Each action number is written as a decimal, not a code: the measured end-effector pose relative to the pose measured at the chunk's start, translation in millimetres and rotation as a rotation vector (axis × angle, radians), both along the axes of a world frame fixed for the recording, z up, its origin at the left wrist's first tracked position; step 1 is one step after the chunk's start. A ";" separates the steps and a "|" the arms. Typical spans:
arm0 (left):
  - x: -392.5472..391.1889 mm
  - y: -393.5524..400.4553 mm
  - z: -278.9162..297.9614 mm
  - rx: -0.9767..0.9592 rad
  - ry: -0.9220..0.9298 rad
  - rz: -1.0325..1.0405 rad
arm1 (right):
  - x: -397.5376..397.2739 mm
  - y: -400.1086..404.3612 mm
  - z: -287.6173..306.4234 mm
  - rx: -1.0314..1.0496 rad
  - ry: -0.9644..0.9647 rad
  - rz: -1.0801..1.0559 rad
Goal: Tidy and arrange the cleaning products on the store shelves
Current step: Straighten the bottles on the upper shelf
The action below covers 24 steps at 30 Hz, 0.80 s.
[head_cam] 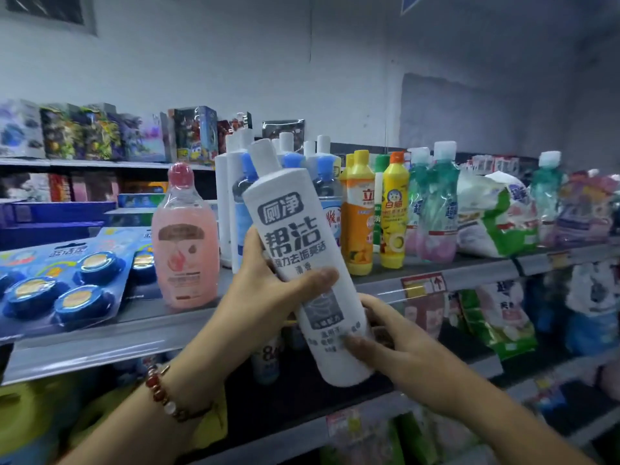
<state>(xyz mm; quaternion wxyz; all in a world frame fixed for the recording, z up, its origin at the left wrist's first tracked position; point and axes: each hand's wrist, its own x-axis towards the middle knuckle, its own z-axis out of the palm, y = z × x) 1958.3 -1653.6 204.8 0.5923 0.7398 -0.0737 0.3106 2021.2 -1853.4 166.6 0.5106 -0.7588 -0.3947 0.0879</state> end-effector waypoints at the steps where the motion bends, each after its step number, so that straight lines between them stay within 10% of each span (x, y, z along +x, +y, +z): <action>1: 2.0 0.3 4.9 -0.001 -0.015 0.015 | 9.4 -1.9 13.5 -0.016 -0.057 -0.030; 18: 37.0 -26.3 39.5 -0.045 -0.158 0.533 | 179.2 90.1 173.7 -0.265 -0.881 -0.204; 24: 25.3 -40.8 28.7 -0.101 -0.182 0.663 | 194.2 77.6 148.7 0.077 -1.053 -0.145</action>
